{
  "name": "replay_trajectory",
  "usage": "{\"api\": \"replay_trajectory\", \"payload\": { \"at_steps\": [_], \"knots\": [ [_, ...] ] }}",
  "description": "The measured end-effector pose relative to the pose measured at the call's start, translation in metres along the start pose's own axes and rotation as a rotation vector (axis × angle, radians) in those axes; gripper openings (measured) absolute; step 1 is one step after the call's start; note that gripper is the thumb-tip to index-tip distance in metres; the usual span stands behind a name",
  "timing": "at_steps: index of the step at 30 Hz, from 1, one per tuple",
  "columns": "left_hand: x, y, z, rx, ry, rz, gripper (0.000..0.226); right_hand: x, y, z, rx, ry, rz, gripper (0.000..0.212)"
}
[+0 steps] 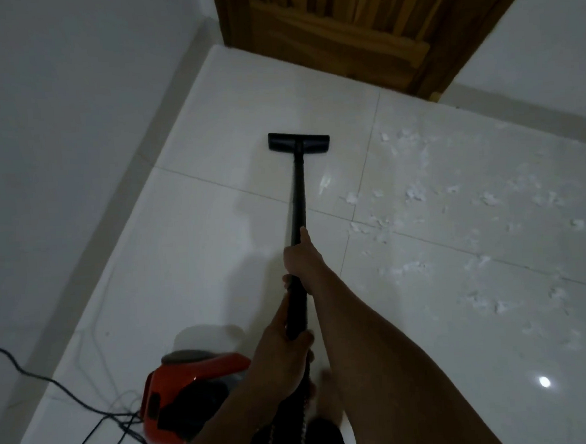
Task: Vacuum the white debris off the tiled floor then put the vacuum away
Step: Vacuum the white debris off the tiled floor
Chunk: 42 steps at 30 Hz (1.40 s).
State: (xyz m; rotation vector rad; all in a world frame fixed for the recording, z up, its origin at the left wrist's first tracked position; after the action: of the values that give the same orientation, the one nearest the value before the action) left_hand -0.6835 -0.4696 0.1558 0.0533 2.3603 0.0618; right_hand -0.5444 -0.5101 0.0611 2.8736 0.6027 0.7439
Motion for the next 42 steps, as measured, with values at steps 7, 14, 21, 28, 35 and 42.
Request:
{"api": "replay_trajectory", "payload": {
  "at_steps": [7, 14, 21, 28, 35, 42],
  "knots": [
    [-0.064, 0.023, 0.075, 0.004, 0.006, 0.039, 0.070, 0.083, 0.018, 0.059, -0.011, -0.033, 0.064, 0.078],
    [-0.118, 0.036, 0.155, 0.029, 0.071, 0.072, 0.071, 0.155, 0.041, 0.118, -0.042, -0.041, 0.128, 0.078],
    [-0.170, 0.033, 0.205, 0.059, 0.113, -0.004, 0.070, 0.211, 0.070, 0.157, -0.032, -0.045, 0.148, 0.080],
    [-0.195, 0.039, 0.238, 0.066, 0.122, -0.036, 0.066, 0.245, 0.081, 0.175, -0.047, -0.040, 0.136, 0.081],
    [-0.179, 0.041, 0.211, 0.074, 0.127, -0.055, 0.064, 0.231, 0.076, 0.145, -0.113, 0.024, 0.084, 0.077],
    [-0.123, 0.052, 0.112, 0.058, 0.102, -0.013, 0.066, 0.160, 0.034, 0.069, -0.149, 0.018, 0.057, 0.082]
  ]
}}
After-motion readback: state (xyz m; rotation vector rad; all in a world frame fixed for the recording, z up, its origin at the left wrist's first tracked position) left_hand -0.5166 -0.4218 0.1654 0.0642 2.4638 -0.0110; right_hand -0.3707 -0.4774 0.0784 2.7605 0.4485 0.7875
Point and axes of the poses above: each hand's wrist, its own z-axis towards the middle knuckle, its own y-axis out of the back of the hand, x = y × z, the point moved 3 cm from there along z, towards the middle knuckle, and after that the axes turned 2 degrees about z, right-handed, at the moved point
